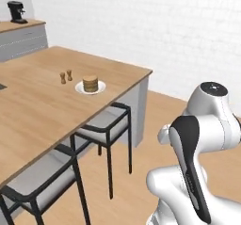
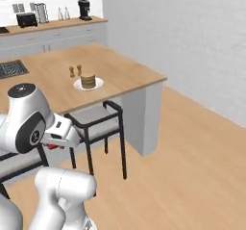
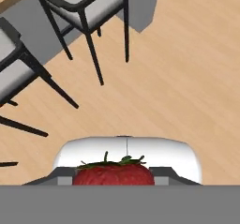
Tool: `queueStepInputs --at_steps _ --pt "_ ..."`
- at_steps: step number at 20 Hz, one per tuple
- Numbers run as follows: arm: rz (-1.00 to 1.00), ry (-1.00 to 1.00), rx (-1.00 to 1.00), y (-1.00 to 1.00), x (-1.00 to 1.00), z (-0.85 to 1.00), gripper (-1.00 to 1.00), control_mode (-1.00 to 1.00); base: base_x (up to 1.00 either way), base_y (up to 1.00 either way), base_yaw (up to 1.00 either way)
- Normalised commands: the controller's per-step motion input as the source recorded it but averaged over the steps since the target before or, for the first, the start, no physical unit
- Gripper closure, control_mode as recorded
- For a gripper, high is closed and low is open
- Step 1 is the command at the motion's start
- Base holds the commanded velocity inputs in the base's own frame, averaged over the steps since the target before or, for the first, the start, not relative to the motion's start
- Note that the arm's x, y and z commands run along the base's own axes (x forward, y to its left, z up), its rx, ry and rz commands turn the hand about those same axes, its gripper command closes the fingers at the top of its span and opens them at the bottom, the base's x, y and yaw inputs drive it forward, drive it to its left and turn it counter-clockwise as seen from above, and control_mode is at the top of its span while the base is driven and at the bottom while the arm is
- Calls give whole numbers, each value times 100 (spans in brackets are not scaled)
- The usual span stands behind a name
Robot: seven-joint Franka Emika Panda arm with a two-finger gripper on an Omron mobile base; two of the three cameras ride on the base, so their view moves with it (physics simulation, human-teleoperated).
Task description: Take the strawberry from the fridge and place it on top of the pancake, located on the dining counter.
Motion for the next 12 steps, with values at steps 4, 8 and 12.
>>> queueStepInputs --at_steps 4,8,12 --pt "0 0 0 0 0 0 100 100 63 -81 59" --pt "0 0 0 0 0 0 100 100 38 -90 67" --pt "0 0 0 0 0 0 100 100 11 -100 64"
